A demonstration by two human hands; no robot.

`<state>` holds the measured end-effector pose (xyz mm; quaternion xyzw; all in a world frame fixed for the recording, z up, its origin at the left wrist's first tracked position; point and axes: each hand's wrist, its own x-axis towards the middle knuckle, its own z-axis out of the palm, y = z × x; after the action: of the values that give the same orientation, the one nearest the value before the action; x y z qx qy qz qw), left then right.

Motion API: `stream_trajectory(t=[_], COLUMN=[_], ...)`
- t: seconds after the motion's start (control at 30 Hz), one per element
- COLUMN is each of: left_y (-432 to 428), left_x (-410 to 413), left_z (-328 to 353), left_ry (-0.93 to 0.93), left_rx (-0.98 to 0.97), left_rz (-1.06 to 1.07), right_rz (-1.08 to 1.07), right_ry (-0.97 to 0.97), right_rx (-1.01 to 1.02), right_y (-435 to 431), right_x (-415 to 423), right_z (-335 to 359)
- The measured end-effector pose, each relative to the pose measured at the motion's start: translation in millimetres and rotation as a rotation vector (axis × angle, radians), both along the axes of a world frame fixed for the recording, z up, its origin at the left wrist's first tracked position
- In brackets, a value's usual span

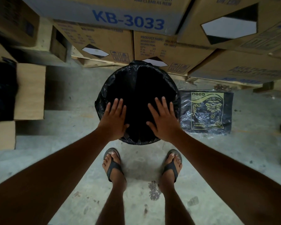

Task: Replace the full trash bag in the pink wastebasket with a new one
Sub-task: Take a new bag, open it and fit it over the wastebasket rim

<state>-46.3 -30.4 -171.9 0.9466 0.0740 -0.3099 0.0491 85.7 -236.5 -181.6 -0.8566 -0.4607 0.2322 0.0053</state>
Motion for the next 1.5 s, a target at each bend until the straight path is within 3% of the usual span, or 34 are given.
stream_trajectory(t=[0.07, 0.17, 0.37, 0.43, 0.53, 0.6, 0.67, 0.73, 0.83, 0.93, 1.07, 1.23, 1.5], left_y=[7.3, 5.9, 1.9, -0.1, -1.3, 1.8, 8.1, 18.3, 33.5, 37.5, 36.8, 39.4, 37.8], left_x=[6.5, 17.5, 26.4, 30.0, 41.3, 41.4, 33.9, 22.2, 11.0, 6.0, 2.8, 2.9, 7.6], left_z=[-8.0, -14.8, -35.6, -38.3, -29.1, -18.9, -7.5, -1.6, -8.4, -21.5, -29.6, -32.4, -12.9], left_ry=[0.193, 0.439, 0.641, 0.597, 0.374, 0.101, -0.222, -0.374, -0.307, -0.346, -0.400, -0.401, -0.303], left_rx=[0.081, 0.162, 0.267, 0.232, 0.032, -0.084, -0.060, -0.004, 0.023, -0.035, -0.056, -0.048, -0.098], left_rz=[-0.087, -0.143, -0.150, -0.148, -0.023, 0.108, 0.174, 0.289, 0.463, 0.474, 0.478, 0.461, 0.517], right_rz=[0.119, 0.132, 0.270, 0.274, 0.157, 0.013, -0.101, -0.136, -0.132, -0.098, -0.074, -0.184, -0.279], right_ry=[0.010, 0.082, 0.046, 0.054, 0.149, 0.211, 0.237, 0.236, 0.250, 0.253, 0.282, 0.468, 0.481], right_rx=[-0.269, -0.650, -0.921, -0.912, -0.746, -0.562, -0.403, -0.295, -0.218, -0.229, -0.437, -0.598, -0.217], right_y=[3.3, 14.8, 31.1, 34.9, 39.4, 41.7, 44.4, 48.6, 60.7, 77.3, 92.3, 89.1, 57.6], right_x=[3.4, 13.9, 17.7, 18.8, 20.0, 17.9, 11.4, 2.2, -12.7, -25.4, -32.6, -32.6, -17.8], right_z=[-12.4, -27.8, -33.1, -37.2, -48.2, -49.9, -45.9, -43.5, -49.9, -76.1, -116.6, -139.1, -67.6])
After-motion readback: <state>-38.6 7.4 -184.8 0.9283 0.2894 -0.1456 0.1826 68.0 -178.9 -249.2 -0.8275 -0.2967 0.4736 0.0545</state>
